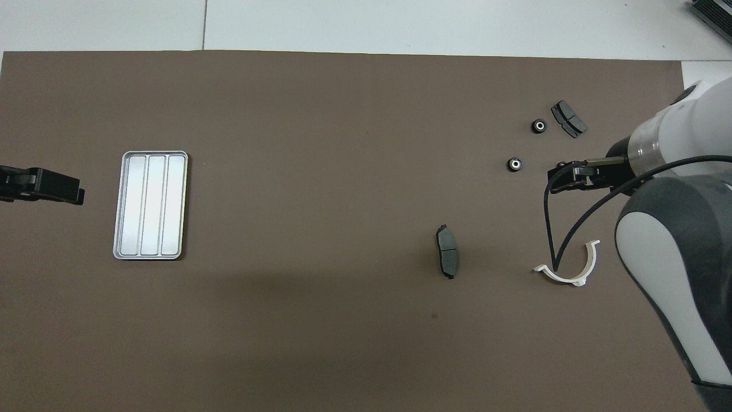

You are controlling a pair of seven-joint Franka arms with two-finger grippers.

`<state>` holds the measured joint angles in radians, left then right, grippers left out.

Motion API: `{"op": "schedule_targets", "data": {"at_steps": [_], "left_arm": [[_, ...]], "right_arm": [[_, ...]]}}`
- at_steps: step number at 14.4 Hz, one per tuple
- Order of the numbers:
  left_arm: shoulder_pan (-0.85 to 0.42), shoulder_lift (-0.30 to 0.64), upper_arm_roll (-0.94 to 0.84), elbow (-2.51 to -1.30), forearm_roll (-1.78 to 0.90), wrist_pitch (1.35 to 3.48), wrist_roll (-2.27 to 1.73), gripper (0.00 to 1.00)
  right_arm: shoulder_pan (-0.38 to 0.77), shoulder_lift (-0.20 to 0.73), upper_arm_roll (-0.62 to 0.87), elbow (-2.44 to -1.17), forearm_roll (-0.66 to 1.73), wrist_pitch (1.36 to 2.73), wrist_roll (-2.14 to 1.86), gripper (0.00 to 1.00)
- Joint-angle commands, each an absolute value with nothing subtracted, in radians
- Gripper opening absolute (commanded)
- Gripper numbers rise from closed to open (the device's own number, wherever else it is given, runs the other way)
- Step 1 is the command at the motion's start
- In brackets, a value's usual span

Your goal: Pick bearing gear from pile to tray

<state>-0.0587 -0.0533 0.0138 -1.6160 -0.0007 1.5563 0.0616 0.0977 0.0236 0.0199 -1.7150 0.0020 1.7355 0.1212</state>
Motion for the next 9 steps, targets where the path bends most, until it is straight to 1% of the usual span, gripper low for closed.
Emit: {"op": "schedule_targets", "data": {"at_steps": [1,9], "left_arm": [[-0.049,-0.086,0.009,-1.652,-0.006,1.565,0.069,1.00],[-0.049,-0.086,0.009,-1.652,-0.006,1.565,0.069,1.00]], "right_arm": [[0.086,-0.002,0.023,-1.740,0.029,1.729,0.095,1.00],[0.083,-0.002,0.023,-1.746,0.029,1.750,0.106,1.00]]}}
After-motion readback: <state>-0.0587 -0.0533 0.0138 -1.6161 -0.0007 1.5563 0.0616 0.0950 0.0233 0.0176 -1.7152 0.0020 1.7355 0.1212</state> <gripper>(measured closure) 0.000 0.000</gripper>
